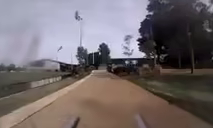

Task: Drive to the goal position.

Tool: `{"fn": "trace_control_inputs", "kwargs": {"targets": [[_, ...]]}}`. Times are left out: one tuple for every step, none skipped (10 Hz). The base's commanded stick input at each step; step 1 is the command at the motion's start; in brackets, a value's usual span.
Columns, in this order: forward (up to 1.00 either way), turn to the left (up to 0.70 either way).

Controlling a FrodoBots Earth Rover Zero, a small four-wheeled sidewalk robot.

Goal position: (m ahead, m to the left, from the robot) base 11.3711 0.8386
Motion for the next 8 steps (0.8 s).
{"fn": "trace_control_inputs", "kwargs": {"targets": [[1.00,0.00],[1.00,0.00],[1.00,0.01],[1.00,0.04],[1.00,0.07],[1.00,0.00],[1.00,0.00],[1.00,0.00]]}}
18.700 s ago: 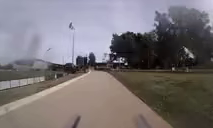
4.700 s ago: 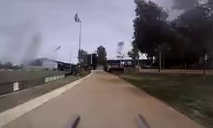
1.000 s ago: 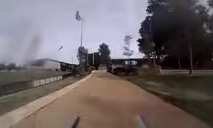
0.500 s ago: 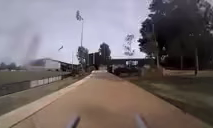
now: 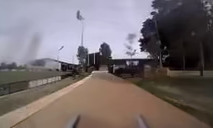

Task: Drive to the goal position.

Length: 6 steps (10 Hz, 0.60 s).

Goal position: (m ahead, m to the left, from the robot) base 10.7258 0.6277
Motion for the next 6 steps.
{"fn": "trace_control_inputs", "kwargs": {"targets": [[1.00,0.00],[1.00,0.00],[1.00,0.00],[1.00,0.00],[1.00,0.00],[1.00,0.00]]}}
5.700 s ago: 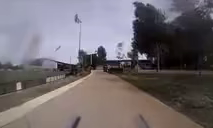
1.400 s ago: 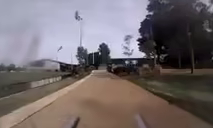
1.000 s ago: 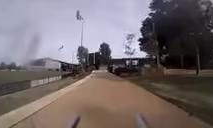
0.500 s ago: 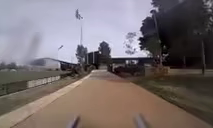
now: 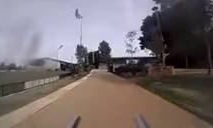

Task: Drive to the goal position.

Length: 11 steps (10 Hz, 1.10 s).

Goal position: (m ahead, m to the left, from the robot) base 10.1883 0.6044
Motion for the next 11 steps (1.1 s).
{"fn": "trace_control_inputs", "kwargs": {"targets": [[1.00,0.00],[1.00,0.00],[1.00,0.00],[1.00,0.00],[1.00,0.00],[1.00,0.00],[1.00,0.00],[1.00,0.00],[1.00,0.28],[1.00,0.30],[1.00,0.26]]}}
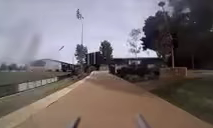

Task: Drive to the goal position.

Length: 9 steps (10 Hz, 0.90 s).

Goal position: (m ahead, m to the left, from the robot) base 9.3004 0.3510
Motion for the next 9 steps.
{"fn": "trace_control_inputs", "kwargs": {"targets": [[1.00,0.14],[1.00,0.02],[1.00,0.00],[1.00,0.00],[1.00,0.00],[1.00,0.00],[1.00,0.00],[1.00,0.00],[1.00,0.00]]}}
